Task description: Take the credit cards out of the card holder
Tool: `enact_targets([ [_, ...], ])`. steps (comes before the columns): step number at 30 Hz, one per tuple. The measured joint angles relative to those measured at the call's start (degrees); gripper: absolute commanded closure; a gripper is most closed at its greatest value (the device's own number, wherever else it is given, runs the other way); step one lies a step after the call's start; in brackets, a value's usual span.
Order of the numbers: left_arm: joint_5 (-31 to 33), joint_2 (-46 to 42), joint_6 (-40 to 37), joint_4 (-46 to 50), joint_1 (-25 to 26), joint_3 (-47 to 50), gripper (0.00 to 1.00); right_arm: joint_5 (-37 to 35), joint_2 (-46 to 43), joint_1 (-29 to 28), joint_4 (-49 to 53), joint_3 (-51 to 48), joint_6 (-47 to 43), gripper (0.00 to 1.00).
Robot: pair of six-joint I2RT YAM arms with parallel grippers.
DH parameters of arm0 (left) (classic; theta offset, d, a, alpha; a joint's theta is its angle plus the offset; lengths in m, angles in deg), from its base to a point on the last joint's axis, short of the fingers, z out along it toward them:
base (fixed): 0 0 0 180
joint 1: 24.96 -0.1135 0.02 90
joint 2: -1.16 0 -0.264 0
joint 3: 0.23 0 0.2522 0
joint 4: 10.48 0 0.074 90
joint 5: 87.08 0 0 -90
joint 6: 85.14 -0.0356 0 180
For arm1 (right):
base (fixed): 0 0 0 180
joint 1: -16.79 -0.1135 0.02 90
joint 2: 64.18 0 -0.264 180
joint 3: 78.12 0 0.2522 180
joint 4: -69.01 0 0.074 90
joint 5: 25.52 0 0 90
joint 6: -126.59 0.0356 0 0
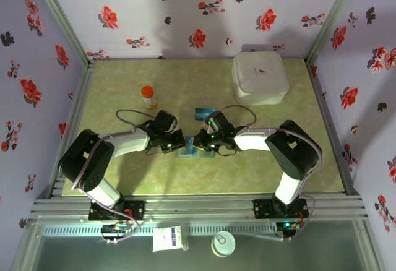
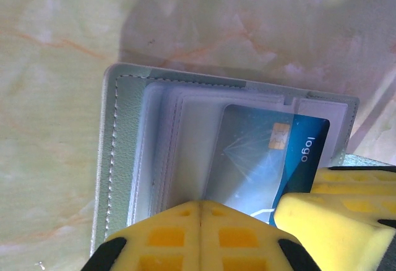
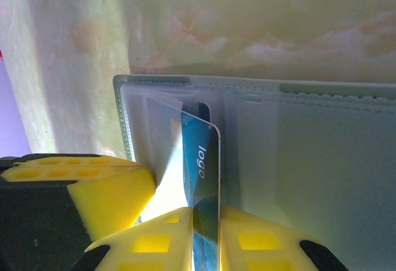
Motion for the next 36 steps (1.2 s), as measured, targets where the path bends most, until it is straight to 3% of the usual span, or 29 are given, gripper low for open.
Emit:
enact_targets([
  [17, 0.0, 0.0, 0.0, -0.2, 0.0, 0.07, 1.0, 0.63, -2.21, 1.53, -0.33, -2.01, -0.63, 0.88],
  [36, 0.04, -0.46, 0.13, -0.39, 0.0, 0.44, 0.93, -4.48, -8.13, 2.05, 16.0, 1.44, -8.74, 0.95],
])
